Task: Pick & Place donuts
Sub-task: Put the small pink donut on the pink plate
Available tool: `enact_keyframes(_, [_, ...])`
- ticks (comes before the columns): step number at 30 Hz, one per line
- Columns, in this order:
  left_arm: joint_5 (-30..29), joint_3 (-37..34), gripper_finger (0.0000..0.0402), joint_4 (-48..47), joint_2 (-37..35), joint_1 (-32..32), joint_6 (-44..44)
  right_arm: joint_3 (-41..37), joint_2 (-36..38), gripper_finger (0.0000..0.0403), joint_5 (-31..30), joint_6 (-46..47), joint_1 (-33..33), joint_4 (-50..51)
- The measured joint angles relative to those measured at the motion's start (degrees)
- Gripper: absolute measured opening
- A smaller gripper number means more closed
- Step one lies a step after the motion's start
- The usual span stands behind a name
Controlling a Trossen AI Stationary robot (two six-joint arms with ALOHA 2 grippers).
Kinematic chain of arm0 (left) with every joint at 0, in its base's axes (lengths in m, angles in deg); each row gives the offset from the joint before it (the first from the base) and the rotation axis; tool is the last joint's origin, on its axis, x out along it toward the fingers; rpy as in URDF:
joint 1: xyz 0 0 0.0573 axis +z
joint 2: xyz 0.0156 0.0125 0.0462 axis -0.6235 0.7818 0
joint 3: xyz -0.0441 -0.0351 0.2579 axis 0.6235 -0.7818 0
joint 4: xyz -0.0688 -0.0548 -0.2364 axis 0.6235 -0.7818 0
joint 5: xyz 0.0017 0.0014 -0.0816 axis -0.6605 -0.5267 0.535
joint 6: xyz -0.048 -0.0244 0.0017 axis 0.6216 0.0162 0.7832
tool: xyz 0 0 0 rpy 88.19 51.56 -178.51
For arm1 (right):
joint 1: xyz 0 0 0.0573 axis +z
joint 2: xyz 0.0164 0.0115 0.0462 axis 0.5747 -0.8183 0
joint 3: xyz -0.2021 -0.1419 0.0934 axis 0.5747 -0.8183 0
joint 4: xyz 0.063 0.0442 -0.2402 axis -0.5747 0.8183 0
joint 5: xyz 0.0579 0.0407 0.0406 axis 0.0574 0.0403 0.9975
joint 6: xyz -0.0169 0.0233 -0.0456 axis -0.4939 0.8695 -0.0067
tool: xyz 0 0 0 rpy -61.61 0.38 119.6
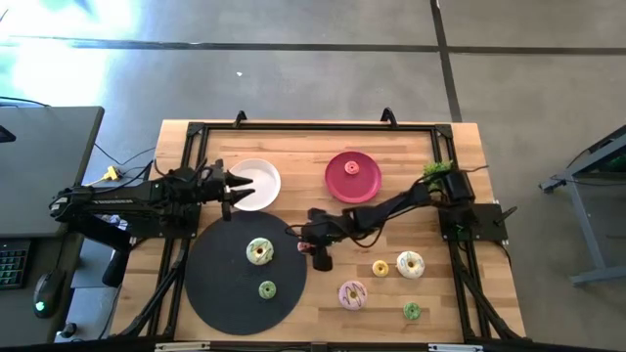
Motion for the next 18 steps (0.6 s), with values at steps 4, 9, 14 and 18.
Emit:
enact_keyframes(4, [0.0,0.0,0.0142,-0.7,0.0,0.0,0.9,0.6,0.7,0.0146,-0.3,-0.7,0.0,4.6])
enact_keyframes(9, [0.0,0.0,0.0142,-0.6,0.0,0.0,1.3,-0.4,0.9,0.0146,-2.7,-0.8,-0.3,5.6])
enact_keyframes(14, [0.0,0.0,0.0142,-0.6,0.0,0.0,1.5,-0.9,0.9,0.0143,-2.8,1.6,-0.7,6.5])
enact_keyframes(18, [-0.1,0.0,0.0142,-0.6,0.0,0.0,1.5,-1.0,0.9,0.0117,-2.9,1.6,-0.7,7.3])
